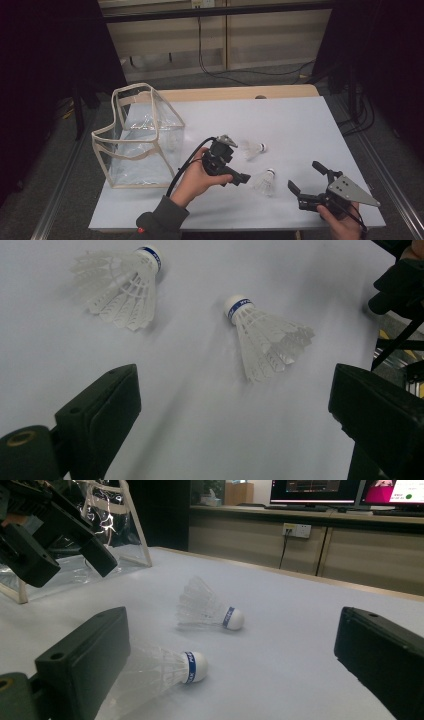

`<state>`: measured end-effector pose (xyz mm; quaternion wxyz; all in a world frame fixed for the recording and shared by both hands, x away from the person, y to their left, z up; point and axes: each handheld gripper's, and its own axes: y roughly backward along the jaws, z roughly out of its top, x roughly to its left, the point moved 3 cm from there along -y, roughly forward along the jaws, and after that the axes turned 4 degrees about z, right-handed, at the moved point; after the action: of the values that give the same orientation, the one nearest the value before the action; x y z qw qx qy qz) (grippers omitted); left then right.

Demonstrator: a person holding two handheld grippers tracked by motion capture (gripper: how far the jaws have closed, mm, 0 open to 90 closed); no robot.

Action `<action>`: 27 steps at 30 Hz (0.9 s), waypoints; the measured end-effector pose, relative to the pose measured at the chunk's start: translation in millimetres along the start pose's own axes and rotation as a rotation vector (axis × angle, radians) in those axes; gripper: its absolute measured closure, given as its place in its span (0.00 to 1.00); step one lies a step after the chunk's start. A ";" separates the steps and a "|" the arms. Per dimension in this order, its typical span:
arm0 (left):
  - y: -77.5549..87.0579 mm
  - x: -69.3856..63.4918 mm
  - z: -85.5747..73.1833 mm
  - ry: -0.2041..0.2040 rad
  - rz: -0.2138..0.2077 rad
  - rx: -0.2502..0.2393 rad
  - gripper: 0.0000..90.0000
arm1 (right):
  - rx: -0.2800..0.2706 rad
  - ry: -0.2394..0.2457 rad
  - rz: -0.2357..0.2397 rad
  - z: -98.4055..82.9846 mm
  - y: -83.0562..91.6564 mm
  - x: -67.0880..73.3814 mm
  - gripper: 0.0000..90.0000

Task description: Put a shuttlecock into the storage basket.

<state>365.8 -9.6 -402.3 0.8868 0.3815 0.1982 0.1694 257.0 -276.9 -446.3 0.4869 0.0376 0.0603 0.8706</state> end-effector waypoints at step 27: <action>-22.9 -10.0 -5.9 -0.056 0.010 0.020 0.09 | 0.003 0.000 0.011 0.1 -3.7 1.6 0.02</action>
<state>357.8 -25.4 -420.9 0.8873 0.3959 0.1732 0.1614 259.3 -273.7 -446.8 0.4821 0.0384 0.0614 0.8731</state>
